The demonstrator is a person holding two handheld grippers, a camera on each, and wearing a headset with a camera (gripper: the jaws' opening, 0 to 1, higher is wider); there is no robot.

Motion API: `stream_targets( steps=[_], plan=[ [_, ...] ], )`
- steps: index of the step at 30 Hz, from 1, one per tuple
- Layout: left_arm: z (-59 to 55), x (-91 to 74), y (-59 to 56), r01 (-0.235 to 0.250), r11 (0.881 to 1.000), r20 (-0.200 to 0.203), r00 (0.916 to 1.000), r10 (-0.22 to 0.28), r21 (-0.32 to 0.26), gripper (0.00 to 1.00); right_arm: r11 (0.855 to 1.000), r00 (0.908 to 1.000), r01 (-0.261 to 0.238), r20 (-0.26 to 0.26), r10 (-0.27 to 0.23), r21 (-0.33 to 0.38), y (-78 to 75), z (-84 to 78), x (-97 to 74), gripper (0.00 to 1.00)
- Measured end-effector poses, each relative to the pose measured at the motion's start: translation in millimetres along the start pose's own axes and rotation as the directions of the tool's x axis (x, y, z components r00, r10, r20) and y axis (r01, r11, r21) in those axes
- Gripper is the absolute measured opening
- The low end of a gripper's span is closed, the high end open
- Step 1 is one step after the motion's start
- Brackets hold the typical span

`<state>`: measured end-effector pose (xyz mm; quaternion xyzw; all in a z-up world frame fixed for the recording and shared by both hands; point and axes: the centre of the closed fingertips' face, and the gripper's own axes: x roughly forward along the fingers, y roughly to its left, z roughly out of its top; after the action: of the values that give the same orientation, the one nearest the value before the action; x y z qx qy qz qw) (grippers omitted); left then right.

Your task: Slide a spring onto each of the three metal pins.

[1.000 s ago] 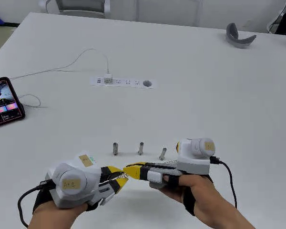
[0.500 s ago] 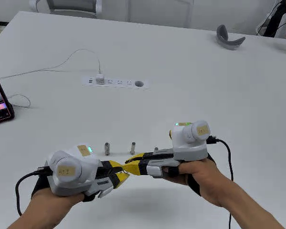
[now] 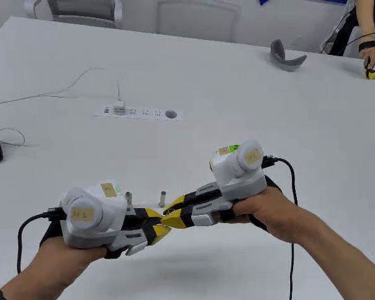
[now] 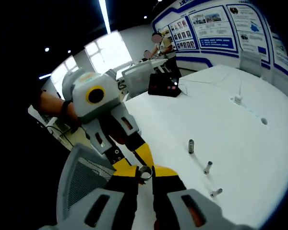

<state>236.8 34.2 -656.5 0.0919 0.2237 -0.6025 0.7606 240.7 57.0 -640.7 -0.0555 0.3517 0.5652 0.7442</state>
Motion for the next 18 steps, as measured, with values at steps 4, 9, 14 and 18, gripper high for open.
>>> stream_targets(
  steps=[4,9,14,18],
  plan=[
    [2.9,2.4,-3.4,0.021,1.0,0.0,0.9998,-0.021,0.014,0.1,0.999,0.9988,-0.012,-0.048,0.009,-0.043,2.0,-2.7,-4.1,0.12],
    [5.4,4.1,-7.6,0.045,0.998,-0.005,0.999,-0.045,0.036,0.1,0.994,0.9927,-0.035,-0.118,0.022,-0.107,4.5,-7.4,-7.5,0.12],
    [6.1,4.9,-9.9,0.062,0.997,-0.013,0.9981,-0.061,0.05,0.1,0.987,0.9834,-0.053,-0.18,0.026,-0.151,5.5,-12.0,-8.9,0.12],
    [5.0,6.1,-11.0,0.069,0.995,-0.027,0.9974,-0.067,0.069,0.1,0.984,0.9785,-0.065,-0.204,0.03,-0.165,5.5,-14.5,-8.5,0.12]
  ],
)
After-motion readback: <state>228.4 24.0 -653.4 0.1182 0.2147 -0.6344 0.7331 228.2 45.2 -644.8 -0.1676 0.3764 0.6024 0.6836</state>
